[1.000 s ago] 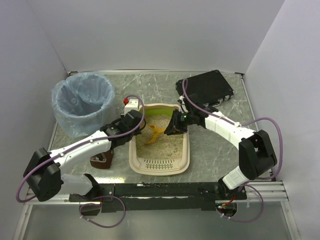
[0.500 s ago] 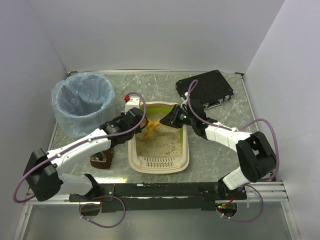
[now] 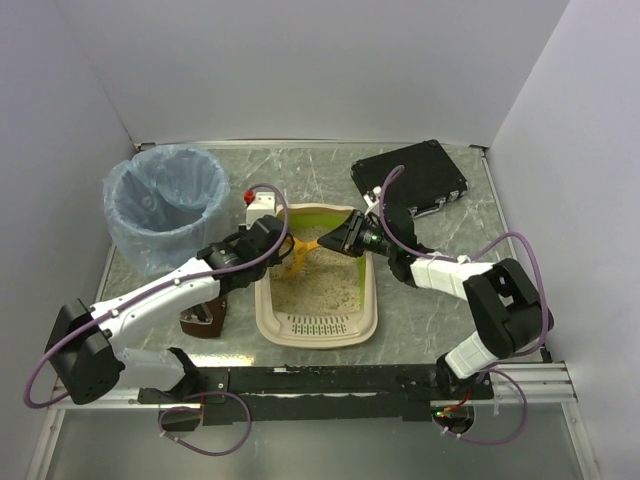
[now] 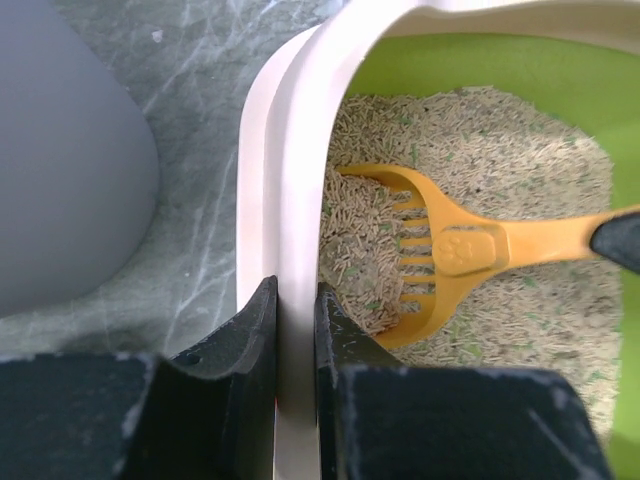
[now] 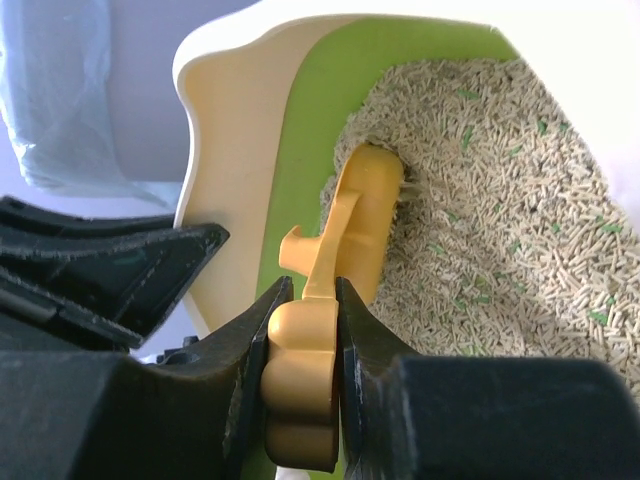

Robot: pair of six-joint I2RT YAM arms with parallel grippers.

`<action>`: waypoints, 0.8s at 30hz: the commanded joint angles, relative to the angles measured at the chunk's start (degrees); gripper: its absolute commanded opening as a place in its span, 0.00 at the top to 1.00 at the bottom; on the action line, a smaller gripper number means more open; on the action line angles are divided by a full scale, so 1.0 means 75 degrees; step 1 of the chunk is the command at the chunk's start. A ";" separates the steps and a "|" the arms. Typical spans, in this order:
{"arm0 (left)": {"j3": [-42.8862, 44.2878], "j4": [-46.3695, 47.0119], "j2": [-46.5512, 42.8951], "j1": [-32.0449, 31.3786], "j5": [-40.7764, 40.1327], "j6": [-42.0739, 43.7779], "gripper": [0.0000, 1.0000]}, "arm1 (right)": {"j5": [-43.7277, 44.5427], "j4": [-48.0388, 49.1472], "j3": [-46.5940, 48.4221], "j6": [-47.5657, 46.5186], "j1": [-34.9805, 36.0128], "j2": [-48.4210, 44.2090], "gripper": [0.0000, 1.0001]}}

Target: Clean the litter box

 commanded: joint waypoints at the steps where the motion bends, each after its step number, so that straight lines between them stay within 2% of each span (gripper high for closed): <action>1: -0.0016 0.1740 -0.0769 0.0216 0.0756 -0.0755 0.99 | -0.0595 0.0403 -0.0184 0.0269 -0.0240 -0.0498 1.00; 9: -0.0520 0.1693 -0.1004 0.0568 0.0709 -0.0896 0.99 | -0.0864 0.0626 -0.0314 0.0644 -0.0462 -0.0815 1.00; 21: -0.0638 0.1611 -0.1051 0.0592 0.0720 -0.1130 0.99 | -0.0245 -0.0991 0.0307 -0.0164 -0.0486 -0.1366 1.00; 24: -0.0592 0.1775 -0.1051 0.0592 0.0884 -0.1119 0.99 | -0.0232 -0.0829 0.0424 -0.0094 -0.0439 -0.1226 1.00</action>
